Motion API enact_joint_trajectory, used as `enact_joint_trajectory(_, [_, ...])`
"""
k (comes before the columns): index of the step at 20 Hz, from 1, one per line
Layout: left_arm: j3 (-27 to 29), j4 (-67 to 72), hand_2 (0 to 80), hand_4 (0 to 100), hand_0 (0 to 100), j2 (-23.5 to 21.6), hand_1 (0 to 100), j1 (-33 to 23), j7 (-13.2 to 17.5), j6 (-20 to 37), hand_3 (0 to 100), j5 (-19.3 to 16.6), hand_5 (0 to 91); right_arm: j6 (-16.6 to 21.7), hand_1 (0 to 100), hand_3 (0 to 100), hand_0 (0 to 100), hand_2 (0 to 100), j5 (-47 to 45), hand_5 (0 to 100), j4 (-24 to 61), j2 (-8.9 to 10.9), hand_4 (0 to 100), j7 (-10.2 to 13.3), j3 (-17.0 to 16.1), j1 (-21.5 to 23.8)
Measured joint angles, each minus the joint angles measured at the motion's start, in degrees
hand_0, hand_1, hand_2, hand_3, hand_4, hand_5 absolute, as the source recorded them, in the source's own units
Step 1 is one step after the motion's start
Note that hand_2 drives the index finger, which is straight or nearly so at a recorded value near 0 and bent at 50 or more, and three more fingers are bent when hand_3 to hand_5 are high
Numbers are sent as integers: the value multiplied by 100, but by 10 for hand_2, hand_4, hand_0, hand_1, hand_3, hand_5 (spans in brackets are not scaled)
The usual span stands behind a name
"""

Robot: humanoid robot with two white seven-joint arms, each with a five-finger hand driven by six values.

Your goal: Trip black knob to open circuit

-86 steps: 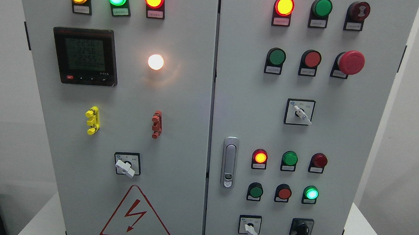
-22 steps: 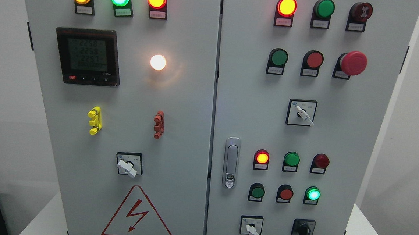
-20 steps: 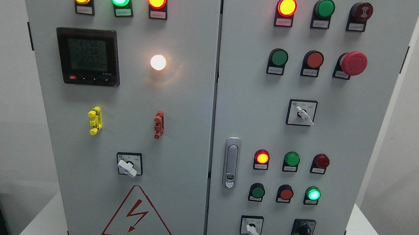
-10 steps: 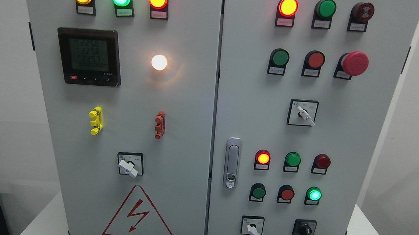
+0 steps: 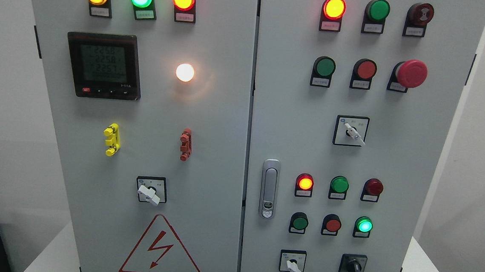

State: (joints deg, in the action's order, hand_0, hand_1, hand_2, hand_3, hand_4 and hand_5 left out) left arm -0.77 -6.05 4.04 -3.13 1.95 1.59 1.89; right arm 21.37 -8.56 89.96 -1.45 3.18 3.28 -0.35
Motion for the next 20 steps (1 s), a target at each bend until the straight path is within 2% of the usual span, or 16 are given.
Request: enact_joint_trajectory(20, [0,0,0,0,120,0,389,0,0,0,0,0,0,11,903,1000,1000,0,-151,818,1,59,894,-3,-57,-2])
